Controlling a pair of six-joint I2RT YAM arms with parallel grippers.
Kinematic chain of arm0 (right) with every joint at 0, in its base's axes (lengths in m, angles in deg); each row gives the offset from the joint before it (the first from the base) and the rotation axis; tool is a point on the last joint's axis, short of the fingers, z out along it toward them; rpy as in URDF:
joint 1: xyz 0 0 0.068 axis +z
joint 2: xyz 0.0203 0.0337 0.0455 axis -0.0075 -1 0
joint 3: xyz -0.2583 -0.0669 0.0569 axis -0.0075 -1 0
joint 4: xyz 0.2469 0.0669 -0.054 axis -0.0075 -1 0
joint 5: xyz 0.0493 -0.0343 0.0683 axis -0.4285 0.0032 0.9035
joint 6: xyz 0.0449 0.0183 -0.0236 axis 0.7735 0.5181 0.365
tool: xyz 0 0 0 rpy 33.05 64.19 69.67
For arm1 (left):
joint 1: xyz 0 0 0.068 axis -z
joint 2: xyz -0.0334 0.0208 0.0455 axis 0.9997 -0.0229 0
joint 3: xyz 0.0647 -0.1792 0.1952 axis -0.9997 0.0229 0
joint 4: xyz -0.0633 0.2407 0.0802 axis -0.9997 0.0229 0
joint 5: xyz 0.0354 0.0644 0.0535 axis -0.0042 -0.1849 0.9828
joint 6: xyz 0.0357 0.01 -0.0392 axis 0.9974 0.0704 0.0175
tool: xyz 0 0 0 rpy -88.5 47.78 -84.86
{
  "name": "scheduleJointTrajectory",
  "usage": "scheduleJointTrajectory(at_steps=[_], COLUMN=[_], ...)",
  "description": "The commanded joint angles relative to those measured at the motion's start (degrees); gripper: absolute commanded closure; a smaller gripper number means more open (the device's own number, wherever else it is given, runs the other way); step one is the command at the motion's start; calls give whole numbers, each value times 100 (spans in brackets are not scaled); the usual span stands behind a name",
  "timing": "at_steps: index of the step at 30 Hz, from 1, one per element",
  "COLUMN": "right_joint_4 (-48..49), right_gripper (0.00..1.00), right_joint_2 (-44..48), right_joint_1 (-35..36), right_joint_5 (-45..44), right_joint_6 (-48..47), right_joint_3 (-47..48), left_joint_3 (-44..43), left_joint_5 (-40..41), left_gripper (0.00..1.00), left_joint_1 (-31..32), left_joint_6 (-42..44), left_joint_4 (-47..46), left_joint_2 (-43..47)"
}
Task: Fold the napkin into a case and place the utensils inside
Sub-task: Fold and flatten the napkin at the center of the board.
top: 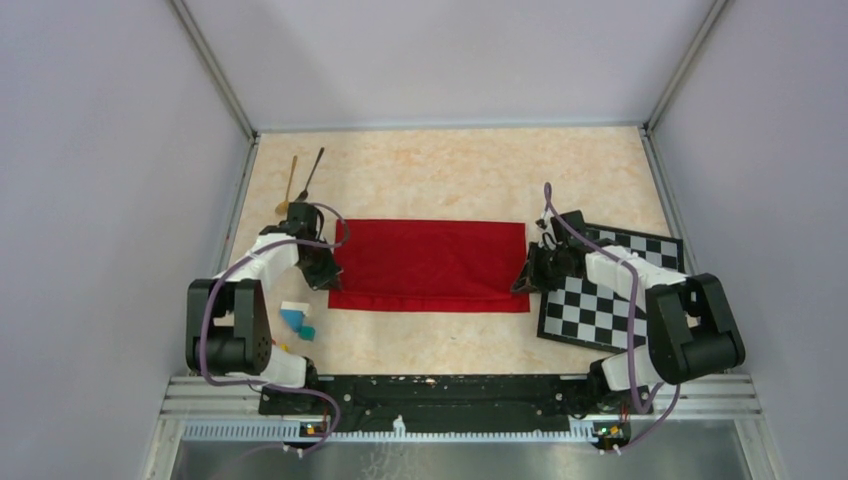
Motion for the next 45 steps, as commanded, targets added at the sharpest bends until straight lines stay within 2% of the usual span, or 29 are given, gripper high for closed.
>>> scheduleJointTrajectory(at_steps=[1,14,28,40,45], right_joint_4=[-268,-991,-54,-204,86], right_gripper=[100,100,100,100,100], right_joint_2=[331,1118,415,633,438], right_joint_1=[140,366,363,371,367], right_joint_5=[-85,-18,-83,-59,49], right_joint_6=[-100,66,95,101,172], right_joint_3=[509,590,-100,-64,-247], left_joint_3=[-254,-209,259,304,372], left_joint_5=[184,274,263,475,530], left_gripper=[100,100,100,100,100], left_joint_1=[-19,-18,-17,-10,-9], left_joint_6=[-87,-328,-550,-695,-762], left_joint_4=[259,745,186,283,258], left_joint_2=[482,1081,510,613,591])
